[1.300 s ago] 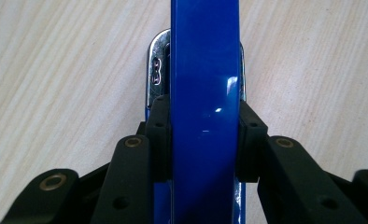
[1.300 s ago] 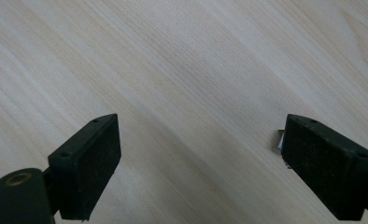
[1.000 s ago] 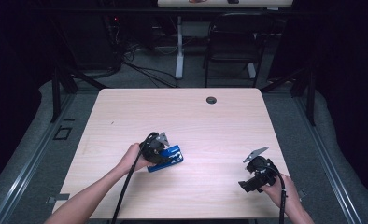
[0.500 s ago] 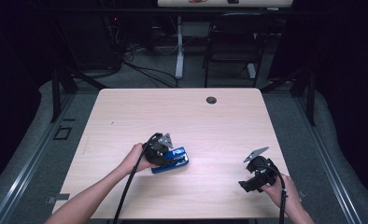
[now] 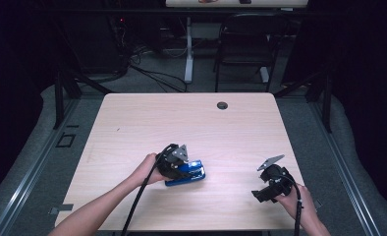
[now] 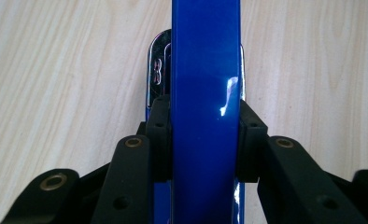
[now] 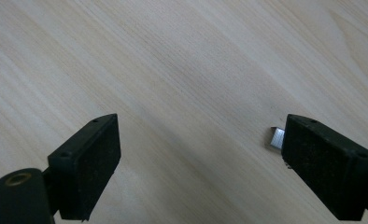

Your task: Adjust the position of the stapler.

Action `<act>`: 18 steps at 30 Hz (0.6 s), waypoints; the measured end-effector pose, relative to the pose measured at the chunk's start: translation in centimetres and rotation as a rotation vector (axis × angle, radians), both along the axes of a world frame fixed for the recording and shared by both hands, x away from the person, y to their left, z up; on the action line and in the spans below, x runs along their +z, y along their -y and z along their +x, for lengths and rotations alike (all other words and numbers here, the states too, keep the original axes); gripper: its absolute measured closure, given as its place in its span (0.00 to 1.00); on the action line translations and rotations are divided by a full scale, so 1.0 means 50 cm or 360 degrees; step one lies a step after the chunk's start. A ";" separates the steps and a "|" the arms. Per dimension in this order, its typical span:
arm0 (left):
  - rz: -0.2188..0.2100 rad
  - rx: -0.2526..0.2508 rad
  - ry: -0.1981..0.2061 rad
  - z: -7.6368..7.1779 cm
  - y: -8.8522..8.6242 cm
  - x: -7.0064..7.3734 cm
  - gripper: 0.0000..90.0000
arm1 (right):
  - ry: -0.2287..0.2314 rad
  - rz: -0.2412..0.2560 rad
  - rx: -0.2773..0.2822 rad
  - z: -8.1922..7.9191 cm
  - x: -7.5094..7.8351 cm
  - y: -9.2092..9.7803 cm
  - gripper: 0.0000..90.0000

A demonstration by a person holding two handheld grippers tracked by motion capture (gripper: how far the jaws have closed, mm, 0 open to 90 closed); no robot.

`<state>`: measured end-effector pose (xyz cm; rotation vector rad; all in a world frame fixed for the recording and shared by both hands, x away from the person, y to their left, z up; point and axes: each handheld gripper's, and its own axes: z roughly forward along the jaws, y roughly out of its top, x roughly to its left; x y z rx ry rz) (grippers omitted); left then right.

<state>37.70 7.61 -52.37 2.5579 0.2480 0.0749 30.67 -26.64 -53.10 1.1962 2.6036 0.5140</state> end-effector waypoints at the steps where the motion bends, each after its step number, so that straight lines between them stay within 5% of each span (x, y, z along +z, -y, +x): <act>1: 0.0005 -0.0011 -0.0003 -0.001 0.002 0.000 0.74 | 0.0001 0.0005 -0.0003 0.000 0.000 0.000 0.13; 18: 0.0042 -0.0167 -0.0053 -0.023 0.054 -0.010 0.74 | -0.0003 0.0012 -0.0045 -0.009 -0.002 0.012 0.12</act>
